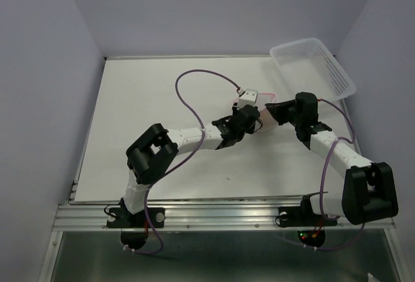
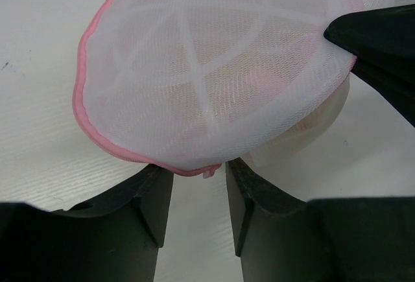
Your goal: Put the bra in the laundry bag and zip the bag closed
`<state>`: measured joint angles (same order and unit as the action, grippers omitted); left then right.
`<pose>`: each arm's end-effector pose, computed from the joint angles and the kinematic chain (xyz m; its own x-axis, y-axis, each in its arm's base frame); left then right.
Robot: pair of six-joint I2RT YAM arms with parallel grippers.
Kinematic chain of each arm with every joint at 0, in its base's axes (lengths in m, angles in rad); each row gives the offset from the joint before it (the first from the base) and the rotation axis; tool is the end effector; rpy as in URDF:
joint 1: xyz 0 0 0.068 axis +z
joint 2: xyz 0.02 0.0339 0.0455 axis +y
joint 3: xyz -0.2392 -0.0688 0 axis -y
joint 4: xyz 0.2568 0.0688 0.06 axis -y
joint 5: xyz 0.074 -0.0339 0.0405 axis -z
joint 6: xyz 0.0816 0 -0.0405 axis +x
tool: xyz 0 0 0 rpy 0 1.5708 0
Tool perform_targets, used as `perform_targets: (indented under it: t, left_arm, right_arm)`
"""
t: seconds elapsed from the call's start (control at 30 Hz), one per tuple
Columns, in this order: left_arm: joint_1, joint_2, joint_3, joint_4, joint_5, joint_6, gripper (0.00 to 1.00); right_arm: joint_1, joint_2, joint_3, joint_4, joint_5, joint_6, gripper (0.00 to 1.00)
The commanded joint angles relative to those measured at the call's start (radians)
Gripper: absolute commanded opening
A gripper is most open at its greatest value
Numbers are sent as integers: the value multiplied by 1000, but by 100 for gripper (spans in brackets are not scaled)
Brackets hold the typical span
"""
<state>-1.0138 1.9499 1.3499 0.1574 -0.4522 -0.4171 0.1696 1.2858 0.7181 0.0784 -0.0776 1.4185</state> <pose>0.2880 -0.3950 0.1771 -0.4318 0.0040 -0.9020 0.4155 0.8884 -0.1950 0.3327 0.0634 0.1825 -0.3033 0.9479 -0.0979 0.4221 0.2257 0.8780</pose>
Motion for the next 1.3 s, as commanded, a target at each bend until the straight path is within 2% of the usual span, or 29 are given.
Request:
perform_targets:
  t: [0.0, 0.17, 0.27, 0.33, 0.4, 0.43, 0.67, 0.87, 1.07, 1.27]
  left_arm:
    - [-5, -20, 64, 42, -57, -2, 45]
    - [-5, -40, 38, 62, -63, -5, 40]
    - [-5, -43, 34, 73, -63, 1, 31]
    - [-6, -43, 32, 77, -65, 6, 20]
    - [-5, -48, 32, 79, -65, 12, 2]
    - [-5, -49, 29, 82, -66, 14, 0]
    - [-5, -107, -41, 108, -60, 38, 0]
    - [3, -181, -112, 97, -57, 61, 0]
    - [52, -226, -195, 102, 93, 69, 0]
    - [73, -298, -278, 126, 136, 121, 0]
  right_arm:
    - [-2, 9, 9, 37, -21, 14, 1]
    - [-2, 17, 6, 38, -22, 16, 1]
    - [-2, 23, 9, 41, -30, 17, 1]
    - [-2, 27, 12, 44, -36, 16, 1]
    - [-2, 29, 11, 46, -36, 17, 1]
    - [-2, 32, 11, 47, -36, 17, 1]
    - [-2, 35, 27, 47, -22, -3, 1]
    - [-2, 3, 41, 41, 65, -58, 1]
    - [-12, 17, 46, 23, 68, -72, 1]
    - [-32, 9, 49, 14, 103, -107, 1]
